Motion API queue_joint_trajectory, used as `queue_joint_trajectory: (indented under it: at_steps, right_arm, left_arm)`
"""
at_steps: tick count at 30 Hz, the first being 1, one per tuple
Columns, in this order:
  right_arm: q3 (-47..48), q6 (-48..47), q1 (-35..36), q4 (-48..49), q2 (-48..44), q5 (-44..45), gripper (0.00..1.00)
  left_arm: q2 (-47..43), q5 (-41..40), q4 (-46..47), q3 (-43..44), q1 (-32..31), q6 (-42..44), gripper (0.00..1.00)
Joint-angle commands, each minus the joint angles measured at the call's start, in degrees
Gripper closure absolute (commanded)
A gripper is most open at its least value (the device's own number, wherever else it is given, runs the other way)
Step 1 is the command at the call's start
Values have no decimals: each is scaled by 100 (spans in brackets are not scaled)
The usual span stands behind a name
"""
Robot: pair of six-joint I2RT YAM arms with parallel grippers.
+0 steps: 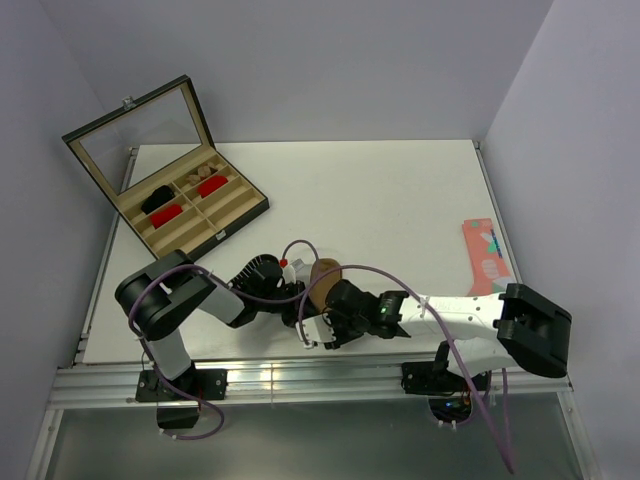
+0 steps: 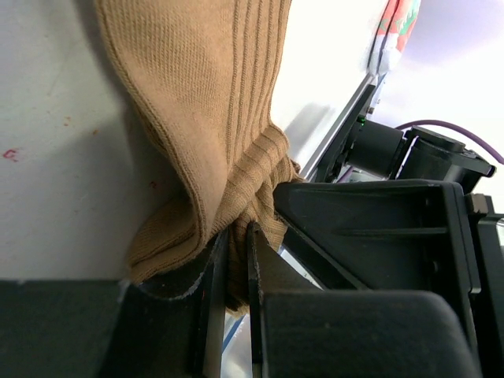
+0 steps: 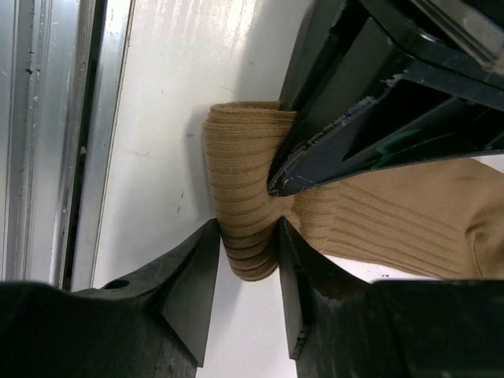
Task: Roll the socks
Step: Roll the sock at the center of the board.
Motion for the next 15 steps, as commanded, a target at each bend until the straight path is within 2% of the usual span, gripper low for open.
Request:
queue_joint_trajectory:
  at_steps: [1,6,12,13,15]
  right_arm:
    - [-91,27,178,57,192,90,56]
    - [-65,1,248,-22,297,178,50]
    - [198,132,231,-311,411,-41,74]
    - [251,193,222,-434,429,-85,83]
    - [408,238,152,-610,482,-242,86]
  left_arm:
    - [151,-212,-1111,-124,21,398,100]
    - [186,-185,-1164,-89,73,460,100]
    - [134,-299,-1182,-89,82,469,100]
    - [73,-334,-1199,-107,82,469,100]
    - [2,-413,-1156,-133,82,460,100]
